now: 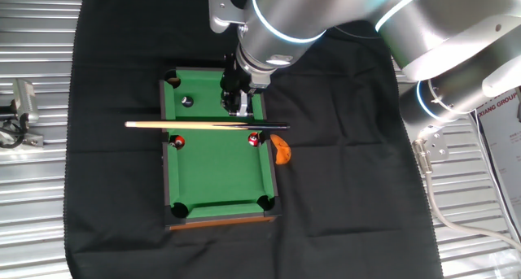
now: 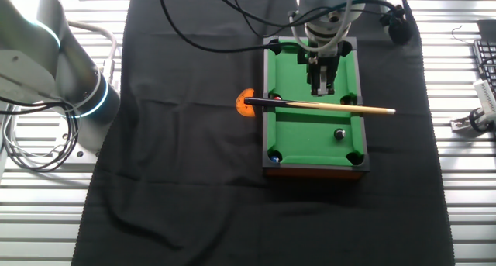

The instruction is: Hit the pool ball

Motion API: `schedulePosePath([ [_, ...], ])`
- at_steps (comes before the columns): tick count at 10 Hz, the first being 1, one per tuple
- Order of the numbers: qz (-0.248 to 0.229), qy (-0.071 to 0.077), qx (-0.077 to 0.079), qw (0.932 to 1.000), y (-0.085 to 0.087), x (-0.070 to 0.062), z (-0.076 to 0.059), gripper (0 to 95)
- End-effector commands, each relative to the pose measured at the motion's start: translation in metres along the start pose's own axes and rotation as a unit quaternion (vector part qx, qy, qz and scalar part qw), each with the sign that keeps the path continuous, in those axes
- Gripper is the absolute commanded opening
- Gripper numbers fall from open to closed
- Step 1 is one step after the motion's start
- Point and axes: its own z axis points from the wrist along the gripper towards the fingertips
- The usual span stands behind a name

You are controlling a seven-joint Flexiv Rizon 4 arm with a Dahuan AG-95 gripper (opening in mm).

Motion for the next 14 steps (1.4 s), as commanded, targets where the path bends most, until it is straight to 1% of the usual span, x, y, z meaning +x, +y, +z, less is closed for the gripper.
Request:
schedulePosePath([
  [1,0.0,0.0,-0.005,1.0,0.001,0.0,0.002,0.0],
  [2,0.001,0.0,-0.004,1.0,0.004,-0.001,0.007,0.0],
  [4,0.0,0.007,-0.005,1.0,0.008,-0.001,0.017,0.0],
  [5,0.0,0.012,-0.005,0.9999,0.011,0.0,0.025,0.0],
  [6,0.0,0.013,-0.005,0.9999,0.013,0.0,0.028,0.0],
  [8,-0.001,0.017,-0.004,0.9998,0.013,0.0,0.029,0.0],
  [10,-0.003,0.026,-0.004,0.9996,0.012,0.004,0.03,0.0],
  [12,-0.002,0.03,-0.004,0.9995,0.012,0.008,0.032,0.0],
  [14,-0.004,0.03,-0.006,0.9995,0.011,0.007,0.037,0.0],
])
